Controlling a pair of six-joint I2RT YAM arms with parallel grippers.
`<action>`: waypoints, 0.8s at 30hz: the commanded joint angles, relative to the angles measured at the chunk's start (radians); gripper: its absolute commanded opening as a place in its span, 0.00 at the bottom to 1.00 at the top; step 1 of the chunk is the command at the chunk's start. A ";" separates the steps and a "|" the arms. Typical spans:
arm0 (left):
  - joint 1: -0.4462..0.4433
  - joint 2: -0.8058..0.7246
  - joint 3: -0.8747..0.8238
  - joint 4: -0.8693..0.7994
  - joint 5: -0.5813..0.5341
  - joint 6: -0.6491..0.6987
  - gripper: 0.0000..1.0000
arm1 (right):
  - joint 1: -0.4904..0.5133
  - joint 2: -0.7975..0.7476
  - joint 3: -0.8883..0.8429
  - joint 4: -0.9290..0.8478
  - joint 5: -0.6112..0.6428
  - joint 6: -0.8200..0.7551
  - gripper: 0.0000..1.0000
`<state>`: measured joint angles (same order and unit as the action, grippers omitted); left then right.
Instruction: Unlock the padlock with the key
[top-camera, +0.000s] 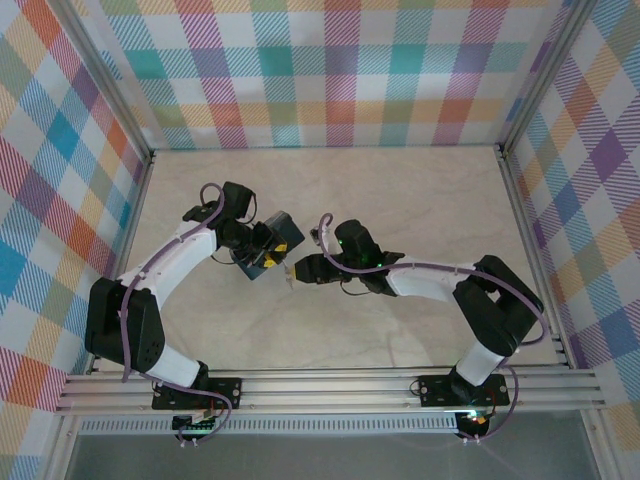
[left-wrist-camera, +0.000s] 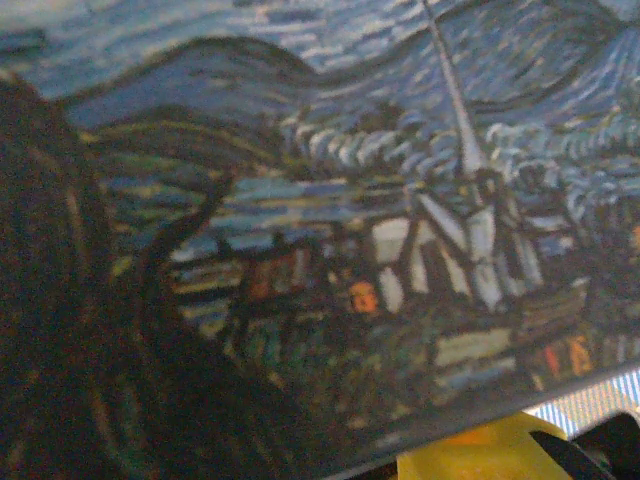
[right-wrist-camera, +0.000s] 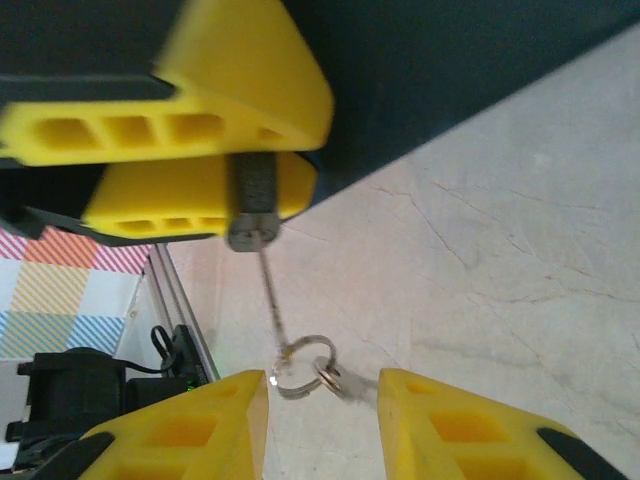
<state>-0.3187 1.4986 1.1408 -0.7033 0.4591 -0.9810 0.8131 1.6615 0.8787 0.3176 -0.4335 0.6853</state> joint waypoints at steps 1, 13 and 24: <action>0.010 -0.037 0.023 0.026 0.018 -0.005 0.00 | 0.008 0.011 0.011 0.059 -0.002 0.020 0.34; 0.010 -0.034 0.024 0.031 0.020 -0.007 0.00 | 0.015 0.036 0.003 0.139 -0.037 0.051 0.28; 0.010 -0.041 0.025 0.036 0.024 -0.014 0.00 | 0.023 0.060 0.017 0.157 -0.052 0.066 0.22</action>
<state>-0.3180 1.4986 1.1408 -0.7029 0.4599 -0.9840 0.8265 1.7161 0.8787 0.4335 -0.4644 0.7452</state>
